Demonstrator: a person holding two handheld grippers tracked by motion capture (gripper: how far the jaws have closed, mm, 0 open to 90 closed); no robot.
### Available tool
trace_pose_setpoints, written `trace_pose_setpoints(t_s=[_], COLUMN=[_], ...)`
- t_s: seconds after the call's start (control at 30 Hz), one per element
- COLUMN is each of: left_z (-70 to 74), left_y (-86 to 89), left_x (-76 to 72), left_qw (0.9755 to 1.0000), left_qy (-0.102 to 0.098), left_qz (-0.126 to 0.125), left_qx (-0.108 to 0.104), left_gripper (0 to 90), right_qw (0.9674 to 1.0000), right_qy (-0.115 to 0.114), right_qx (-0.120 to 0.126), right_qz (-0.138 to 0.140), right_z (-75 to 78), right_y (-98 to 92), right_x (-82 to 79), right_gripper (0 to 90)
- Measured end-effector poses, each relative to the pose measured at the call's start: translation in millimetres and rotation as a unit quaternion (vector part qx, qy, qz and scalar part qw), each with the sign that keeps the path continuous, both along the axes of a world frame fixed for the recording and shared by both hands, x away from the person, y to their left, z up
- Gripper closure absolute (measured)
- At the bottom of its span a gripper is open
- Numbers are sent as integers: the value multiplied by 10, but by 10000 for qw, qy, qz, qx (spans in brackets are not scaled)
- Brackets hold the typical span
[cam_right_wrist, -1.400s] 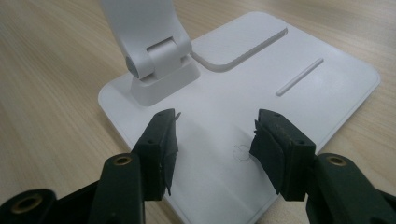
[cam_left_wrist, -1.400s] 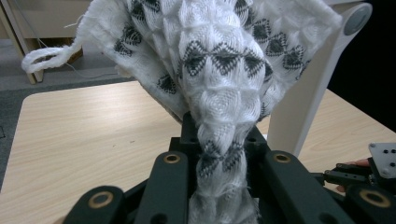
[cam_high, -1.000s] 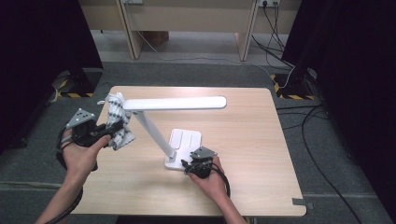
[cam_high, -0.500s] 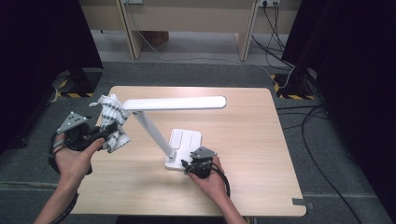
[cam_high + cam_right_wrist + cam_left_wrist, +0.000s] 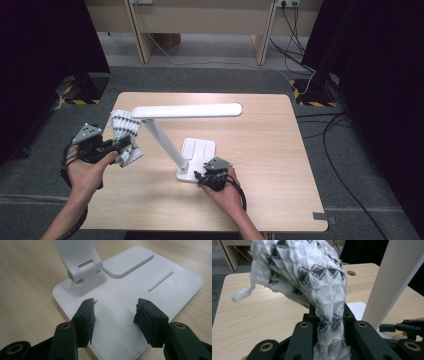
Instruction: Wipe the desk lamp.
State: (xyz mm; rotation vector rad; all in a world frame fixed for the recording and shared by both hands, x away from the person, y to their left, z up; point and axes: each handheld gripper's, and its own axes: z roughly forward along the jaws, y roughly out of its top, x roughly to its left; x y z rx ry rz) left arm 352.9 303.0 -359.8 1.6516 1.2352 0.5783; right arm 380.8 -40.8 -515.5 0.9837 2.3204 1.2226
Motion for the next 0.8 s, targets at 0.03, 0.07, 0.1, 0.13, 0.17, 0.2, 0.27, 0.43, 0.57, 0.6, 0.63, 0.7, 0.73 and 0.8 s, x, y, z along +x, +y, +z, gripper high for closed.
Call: trace_pose_setpoints(t_s=[0.03,0.07,0.1,0.13,0.17,0.2,0.27,0.43,0.57,0.6,0.63,0.7,0.73,0.8], left_z=[27,56,126,126,160,195,282,356,401,410,415,414,409,408], left_y=[-11,-30,-78,-78,-106,-133,-216,-287,-325,-333,-337,-339,-344,-353], left_x=[1,0,-12,-12,-18,-25,-51,-77,-89,-88,-82,-46,-35,-24], left_qw=[10000,9999,9996,9996,9993,9989,9978,9964,9946,9943,9942,9940,9942,9937], left_qy=[-62,-122,-250,-250,-320,-378,-528,-632,-687,-686,-678,-642,-609,-592], left_qz=[-25,-62,-144,-144,-190,-241,-354,-524,-701,-724,-728,-759,-762,-803], left_qx=[36,34,79,79,91,113,166,219,340,375,402,460,463,512], left_gripper=[771,771,770,770,770,770,770,769,768,768,768,768,768,768], right_qw=[10000,10000,10000,10000,10000,10000,10000,10000,10000,10000,10000,10000,10000,10000], right_qy=[-4,-1,-3,-3,-7,-3,-8,-2,-1,-4,-4,-6,-9,-8], right_qx=[-1,1,-2,-2,-3,-1,-2,0,-1,0,0,-3,-3,-2], right_qz=[-2,-1,-2,-2,-1,-1,0,-1,-2,-4,-4,-3,0,-1], right_z=[-1,0,0,0,0,0,0,0,0,0,0,0,0,0], right_y=[1,0,1,1,1,1,1,1,0,1,1,1,1,1], right_x=[0,0,-1,-1,0,-1,-1,-1,0,-1,-1,-1,0,-1], right_gripper=[494,494,495,495,495,495,495,495,495,495,495,495,495,495])
